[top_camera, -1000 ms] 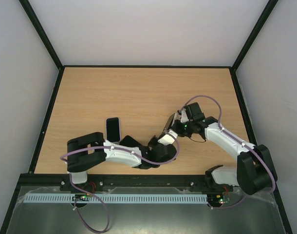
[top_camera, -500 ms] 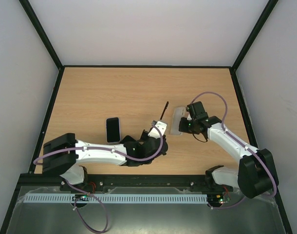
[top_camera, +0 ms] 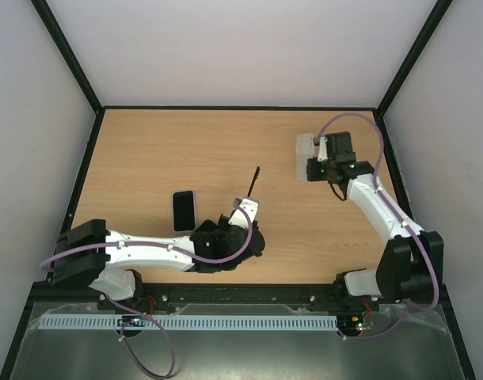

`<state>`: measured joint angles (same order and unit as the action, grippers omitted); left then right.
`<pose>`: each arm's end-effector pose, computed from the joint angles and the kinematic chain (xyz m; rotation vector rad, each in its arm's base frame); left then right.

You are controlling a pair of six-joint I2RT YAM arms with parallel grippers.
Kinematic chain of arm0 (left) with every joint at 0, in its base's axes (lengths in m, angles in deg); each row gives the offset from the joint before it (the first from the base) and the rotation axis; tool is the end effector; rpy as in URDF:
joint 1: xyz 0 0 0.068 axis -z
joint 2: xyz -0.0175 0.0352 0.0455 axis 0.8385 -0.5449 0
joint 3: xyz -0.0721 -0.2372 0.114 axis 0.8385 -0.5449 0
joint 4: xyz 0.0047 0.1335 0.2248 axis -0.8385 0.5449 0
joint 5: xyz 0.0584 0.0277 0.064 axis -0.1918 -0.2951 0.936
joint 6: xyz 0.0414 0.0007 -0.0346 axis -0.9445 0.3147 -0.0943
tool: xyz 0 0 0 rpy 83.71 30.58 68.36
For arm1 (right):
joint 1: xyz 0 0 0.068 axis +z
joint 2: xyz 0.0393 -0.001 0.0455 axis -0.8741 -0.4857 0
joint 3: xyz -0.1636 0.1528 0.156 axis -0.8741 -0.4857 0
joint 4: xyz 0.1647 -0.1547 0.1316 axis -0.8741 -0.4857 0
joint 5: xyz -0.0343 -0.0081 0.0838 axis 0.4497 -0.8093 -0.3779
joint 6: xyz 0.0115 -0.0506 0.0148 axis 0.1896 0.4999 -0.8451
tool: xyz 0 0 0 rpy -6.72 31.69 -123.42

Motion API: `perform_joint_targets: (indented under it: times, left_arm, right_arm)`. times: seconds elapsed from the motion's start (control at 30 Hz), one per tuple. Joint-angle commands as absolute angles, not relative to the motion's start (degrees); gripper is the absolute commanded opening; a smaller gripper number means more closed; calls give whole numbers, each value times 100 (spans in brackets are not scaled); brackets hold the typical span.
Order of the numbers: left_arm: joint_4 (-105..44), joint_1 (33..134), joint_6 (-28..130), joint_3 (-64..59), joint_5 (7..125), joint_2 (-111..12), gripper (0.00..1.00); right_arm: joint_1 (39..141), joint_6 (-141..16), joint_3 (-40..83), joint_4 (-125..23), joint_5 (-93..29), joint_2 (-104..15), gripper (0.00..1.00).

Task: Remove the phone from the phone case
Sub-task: Place the phone case at the center of the board.

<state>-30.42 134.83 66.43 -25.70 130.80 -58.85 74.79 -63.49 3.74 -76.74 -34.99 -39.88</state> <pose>0.0936 -0.2941 0.2318 0.3060 1.8608 -0.1805 0.2750 0.0747 0.2720 -0.2202 2.3665 0.4058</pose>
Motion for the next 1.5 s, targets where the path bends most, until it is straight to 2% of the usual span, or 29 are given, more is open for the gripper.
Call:
perform_joint_targets:
  times: [0.0,0.07,0.27,0.63,0.83,0.9,0.97,1.07,1.2,1.43,1.47]
  left_arm:
    - [-2787,13545,7090,-2677,13494,-5623,3]
    - [-2728,13551,7215,-2736,13535,-5609,3]
    - [-2758,13606,7394,-2804,13485,-5703,2]
    - [-2805,13673,7109,-2478,13244,-6167,2]
    - [-2934,13672,6779,-2370,13115,-6251,3]
    - [-3015,13663,6634,-2377,13056,-6258,3]
    - [-3064,13600,6476,-2355,12986,-6290,3]
    - [-3028,13395,6159,-2213,12916,-6421,3]
    - [-2639,12981,5726,-1624,12969,-6833,3]
    - [-1479,12409,5184,-122,13484,-8074,2]
    - [-1310,12334,5150,122,13574,-8299,2]
  right_arm:
    - [6680,-4721,735,-8022,-4151,-4398,2]
    - [6255,-4041,938,-8376,-4709,-4650,2]
    - [5265,-3125,1283,-8827,-5043,-5386,2]
    - [4516,-3115,1911,-8777,-5278,-6812,3]
    - [4318,-3129,2408,-8848,-4706,-7035,29]
    - [4183,-3172,2433,-8809,-4669,-6867,37]
    - [4159,-3088,2395,-8841,-4555,-6633,41]
    - [4155,-2888,2171,-9156,-4924,-6107,41]
    - [4171,-2942,1330,-9207,-6006,-4934,42]
    - [4222,-4120,191,-8475,-6632,-3136,43]
    - [4222,-4418,-3,-8218,-6649,-2854,45]
